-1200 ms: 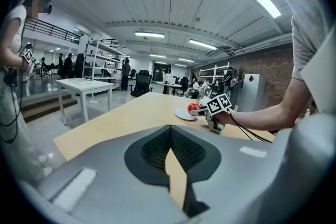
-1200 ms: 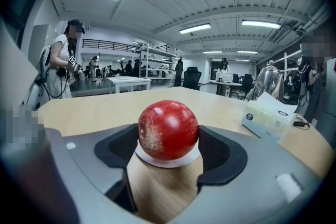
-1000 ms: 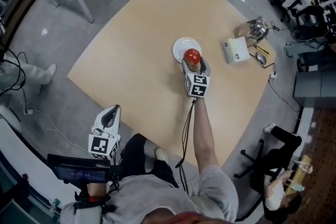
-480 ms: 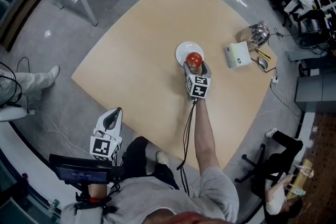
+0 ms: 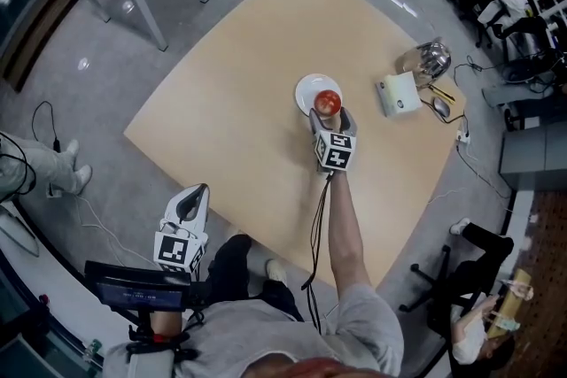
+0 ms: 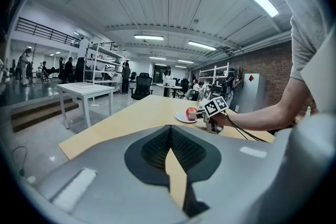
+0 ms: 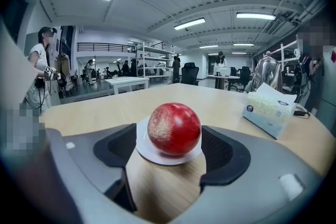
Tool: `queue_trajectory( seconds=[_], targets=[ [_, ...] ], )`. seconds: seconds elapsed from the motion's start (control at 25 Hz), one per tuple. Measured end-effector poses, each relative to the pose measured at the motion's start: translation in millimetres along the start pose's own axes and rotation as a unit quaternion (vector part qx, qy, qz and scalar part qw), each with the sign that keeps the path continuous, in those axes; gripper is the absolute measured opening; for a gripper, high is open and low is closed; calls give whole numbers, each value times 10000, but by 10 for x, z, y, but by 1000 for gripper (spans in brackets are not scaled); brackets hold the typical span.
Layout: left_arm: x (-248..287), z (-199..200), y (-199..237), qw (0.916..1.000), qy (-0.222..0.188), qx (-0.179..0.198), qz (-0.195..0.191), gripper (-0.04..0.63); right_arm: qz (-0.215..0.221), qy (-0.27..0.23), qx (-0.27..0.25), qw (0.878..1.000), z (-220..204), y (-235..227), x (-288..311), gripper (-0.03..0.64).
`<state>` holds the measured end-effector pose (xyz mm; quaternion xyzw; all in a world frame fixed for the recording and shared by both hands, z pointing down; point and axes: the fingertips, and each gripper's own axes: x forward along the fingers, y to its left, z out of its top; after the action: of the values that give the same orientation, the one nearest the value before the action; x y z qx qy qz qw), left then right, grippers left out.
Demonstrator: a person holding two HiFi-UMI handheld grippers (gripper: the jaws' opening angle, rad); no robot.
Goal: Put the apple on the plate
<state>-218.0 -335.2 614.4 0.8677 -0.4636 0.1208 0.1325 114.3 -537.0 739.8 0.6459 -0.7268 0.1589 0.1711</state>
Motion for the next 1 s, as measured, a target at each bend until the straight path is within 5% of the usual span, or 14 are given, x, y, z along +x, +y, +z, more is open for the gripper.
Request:
queue_trajectory(
  seconds=[1.0],
  targets=[
    [-485, 387, -733, 9983, -489, 212, -247, 18, 220, -672, 142, 9974, 530, 156, -1541, 368]
  ],
)
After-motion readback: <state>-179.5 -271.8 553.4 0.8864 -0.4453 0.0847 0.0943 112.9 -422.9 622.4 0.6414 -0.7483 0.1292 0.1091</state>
